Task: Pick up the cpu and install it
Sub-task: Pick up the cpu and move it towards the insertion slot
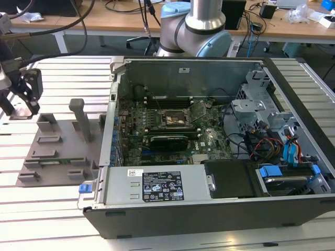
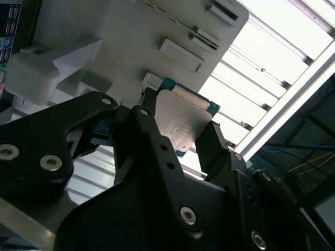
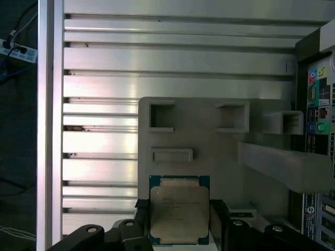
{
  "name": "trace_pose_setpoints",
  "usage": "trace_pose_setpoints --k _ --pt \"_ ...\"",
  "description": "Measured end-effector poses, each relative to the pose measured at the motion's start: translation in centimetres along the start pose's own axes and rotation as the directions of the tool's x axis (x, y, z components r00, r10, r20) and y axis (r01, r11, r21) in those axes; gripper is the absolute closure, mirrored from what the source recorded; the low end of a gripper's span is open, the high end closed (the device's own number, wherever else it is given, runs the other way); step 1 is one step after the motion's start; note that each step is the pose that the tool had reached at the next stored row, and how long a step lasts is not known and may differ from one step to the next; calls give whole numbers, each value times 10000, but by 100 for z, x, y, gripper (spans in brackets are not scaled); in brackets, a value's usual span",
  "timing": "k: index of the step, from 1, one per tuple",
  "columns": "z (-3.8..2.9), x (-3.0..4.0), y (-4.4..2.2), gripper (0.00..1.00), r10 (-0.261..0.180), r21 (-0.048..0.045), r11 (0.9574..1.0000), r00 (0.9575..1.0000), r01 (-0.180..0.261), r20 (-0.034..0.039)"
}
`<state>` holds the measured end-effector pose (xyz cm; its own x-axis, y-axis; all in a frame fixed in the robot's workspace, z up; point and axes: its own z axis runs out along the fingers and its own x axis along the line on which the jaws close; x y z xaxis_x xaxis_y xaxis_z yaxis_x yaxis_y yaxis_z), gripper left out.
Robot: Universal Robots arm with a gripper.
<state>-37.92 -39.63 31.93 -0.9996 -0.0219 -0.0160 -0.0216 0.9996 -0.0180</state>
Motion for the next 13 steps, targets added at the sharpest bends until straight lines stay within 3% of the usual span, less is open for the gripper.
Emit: trace_pose_setpoints --k 9,13 --pt "-106 -2 -2 45 0 0 10000 10000 0 0" --pt "-184 -3 -3 45 0 -1 10000 10000 0 -1"
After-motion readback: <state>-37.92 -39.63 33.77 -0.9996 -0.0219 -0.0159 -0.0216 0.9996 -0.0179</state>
